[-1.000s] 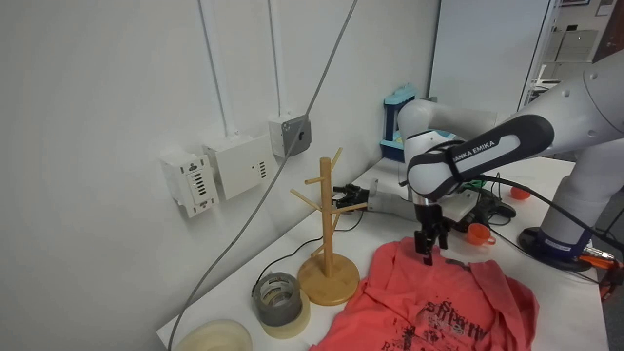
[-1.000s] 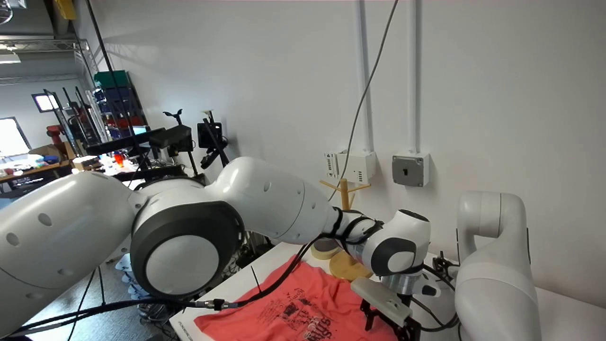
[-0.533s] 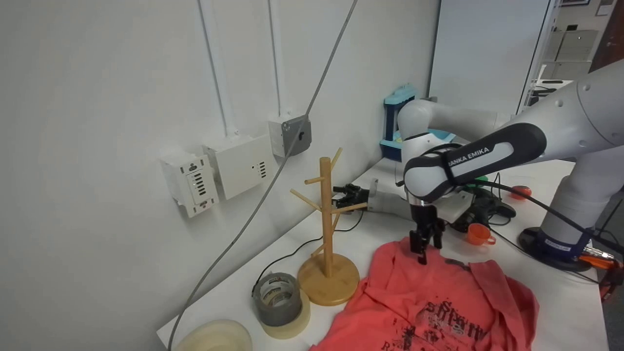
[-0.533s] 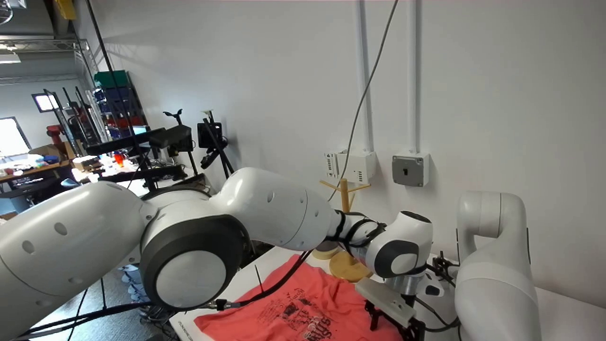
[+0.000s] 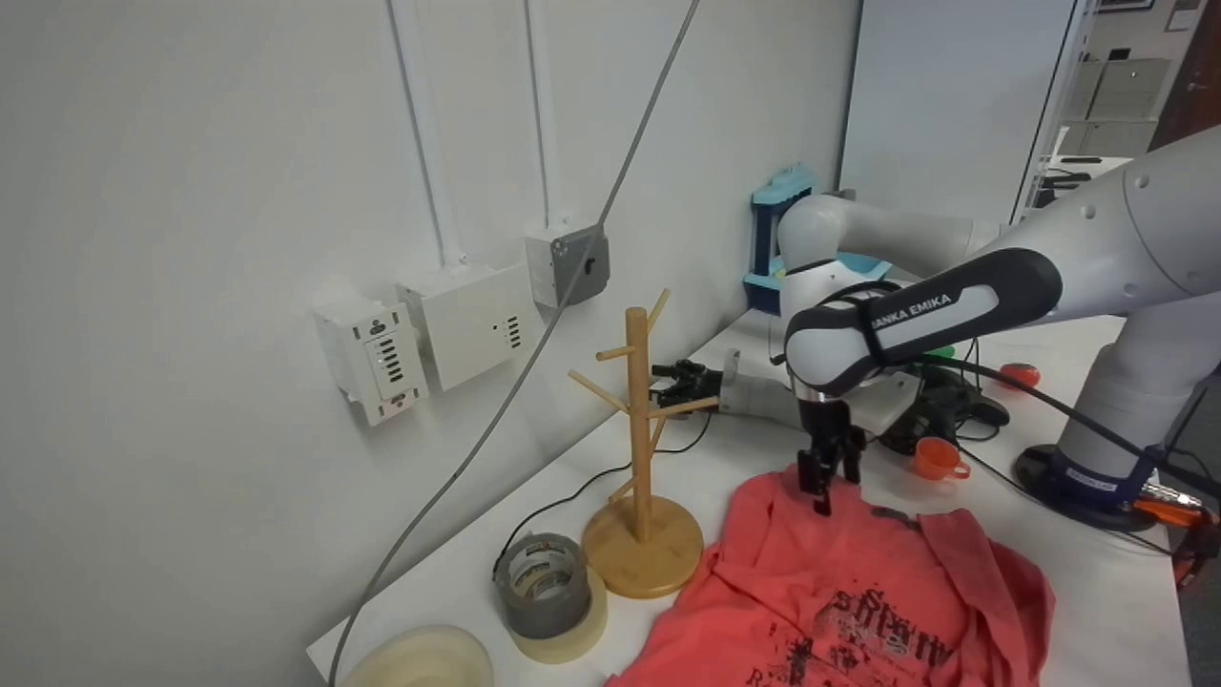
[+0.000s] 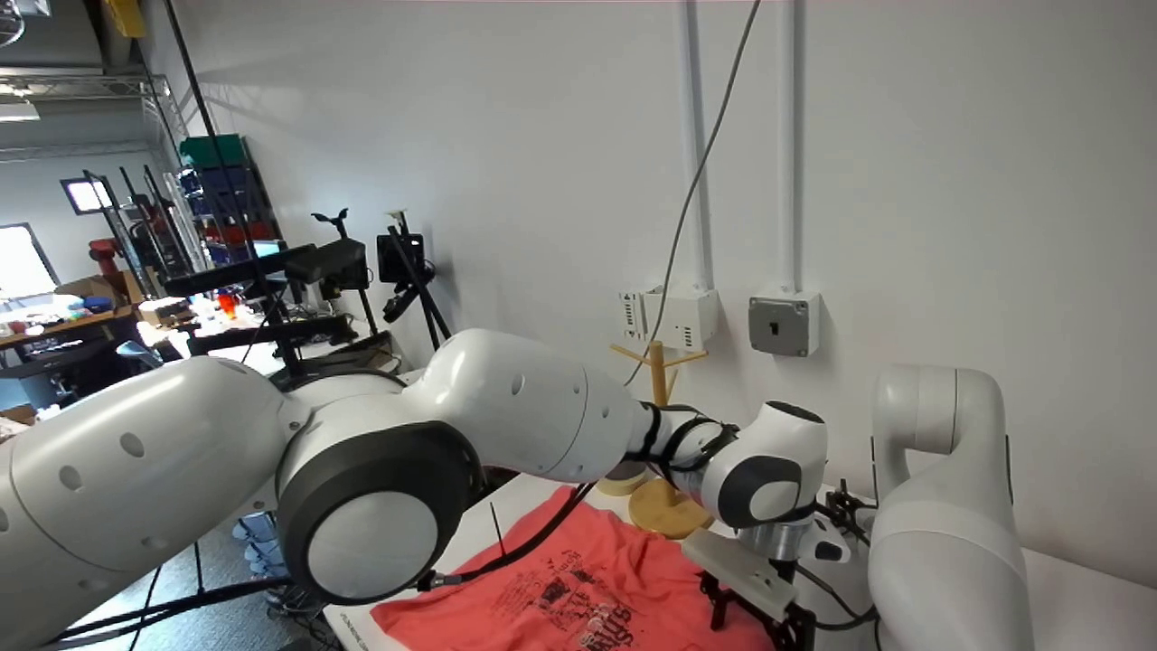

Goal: Unfold the shirt

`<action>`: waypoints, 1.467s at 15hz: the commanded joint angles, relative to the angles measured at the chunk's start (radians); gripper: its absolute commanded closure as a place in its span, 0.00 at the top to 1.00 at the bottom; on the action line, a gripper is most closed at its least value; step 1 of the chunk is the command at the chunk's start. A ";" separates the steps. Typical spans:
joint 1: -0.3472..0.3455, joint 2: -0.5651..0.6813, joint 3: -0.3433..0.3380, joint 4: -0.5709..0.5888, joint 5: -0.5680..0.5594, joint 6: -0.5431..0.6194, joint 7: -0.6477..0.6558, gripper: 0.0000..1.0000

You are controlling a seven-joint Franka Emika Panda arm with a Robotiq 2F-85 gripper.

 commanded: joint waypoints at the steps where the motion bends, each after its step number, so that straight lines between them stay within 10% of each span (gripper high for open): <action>1: 0.006 0.051 -0.015 0.093 -0.008 -0.065 -0.030 1.00; 6: 0.007 0.060 -0.028 0.112 -0.023 -0.086 -0.029 0.98; 18: 0.017 0.064 -0.032 0.144 -0.028 -0.133 -0.039 0.05; 19: 0.020 0.064 -0.035 0.145 -0.031 -0.135 -0.039 0.44; 22: 0.028 0.060 -0.045 0.141 -0.050 -0.129 -0.037 0.45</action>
